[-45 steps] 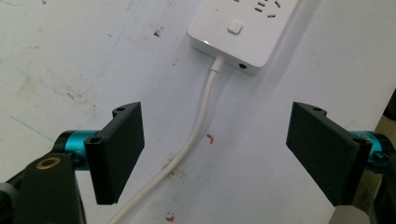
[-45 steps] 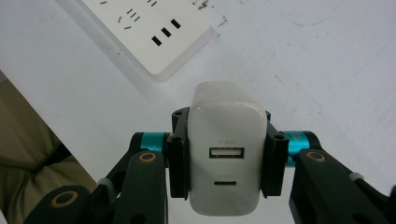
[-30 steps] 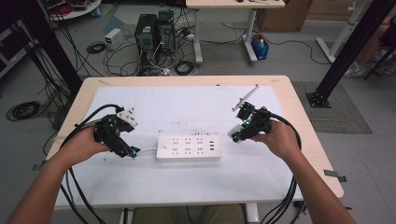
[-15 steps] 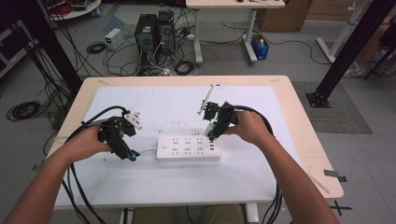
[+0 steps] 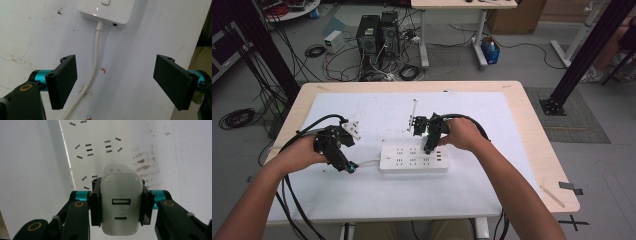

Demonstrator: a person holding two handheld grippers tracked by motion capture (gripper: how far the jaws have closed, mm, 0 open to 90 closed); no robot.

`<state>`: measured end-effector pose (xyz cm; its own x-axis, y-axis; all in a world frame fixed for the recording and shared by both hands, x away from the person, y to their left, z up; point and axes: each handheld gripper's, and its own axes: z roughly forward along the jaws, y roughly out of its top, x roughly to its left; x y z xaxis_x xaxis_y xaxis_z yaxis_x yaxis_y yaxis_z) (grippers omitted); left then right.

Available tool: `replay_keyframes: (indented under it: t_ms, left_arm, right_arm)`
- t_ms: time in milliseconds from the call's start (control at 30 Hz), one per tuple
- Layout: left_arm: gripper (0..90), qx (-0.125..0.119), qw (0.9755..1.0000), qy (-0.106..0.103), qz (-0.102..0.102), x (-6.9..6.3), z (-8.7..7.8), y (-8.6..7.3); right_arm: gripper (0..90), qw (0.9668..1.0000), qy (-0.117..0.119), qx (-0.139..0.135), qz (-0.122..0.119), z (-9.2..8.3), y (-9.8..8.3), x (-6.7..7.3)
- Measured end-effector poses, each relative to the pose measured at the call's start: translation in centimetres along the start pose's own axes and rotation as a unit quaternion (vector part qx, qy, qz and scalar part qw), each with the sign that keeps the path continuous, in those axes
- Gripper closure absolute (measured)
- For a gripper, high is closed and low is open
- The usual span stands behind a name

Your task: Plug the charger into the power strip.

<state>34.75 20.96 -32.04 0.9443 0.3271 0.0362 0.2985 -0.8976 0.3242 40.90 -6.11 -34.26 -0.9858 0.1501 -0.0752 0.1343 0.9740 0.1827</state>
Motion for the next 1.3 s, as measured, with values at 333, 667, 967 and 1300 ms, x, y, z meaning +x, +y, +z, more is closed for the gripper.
replay_keyframes:
  t_ms: [333,667,967,1300]
  left_arm:
    - [19.4,-0.005,1.0,0.003,-0.006,0.2,0.6,-0.6]
    - [19.4,-0.012,0.9999,0.002,-0.011,0.2,0.9,-0.9]
    - [19.4,-0.009,0.9999,0.001,-0.011,0.5,1.1,-1.2]
    - [19.4,-0.016,0.9997,0.005,-0.02,0.4,1.1,-1.6]
  right_arm:
    - [62.3,0.9993,0.0,0.02,-0.033,1.4,0.8,0.2]
    - [62.5,0.997,0.011,0.048,-0.061,1.8,1.8,-0.2]
    - [62.6,0.996,0.018,0.065,-0.058,2.6,2.2,-0.3]
    - [62.7,0.9968,0.002,0.048,-0.065,2.6,1.5,0.2]
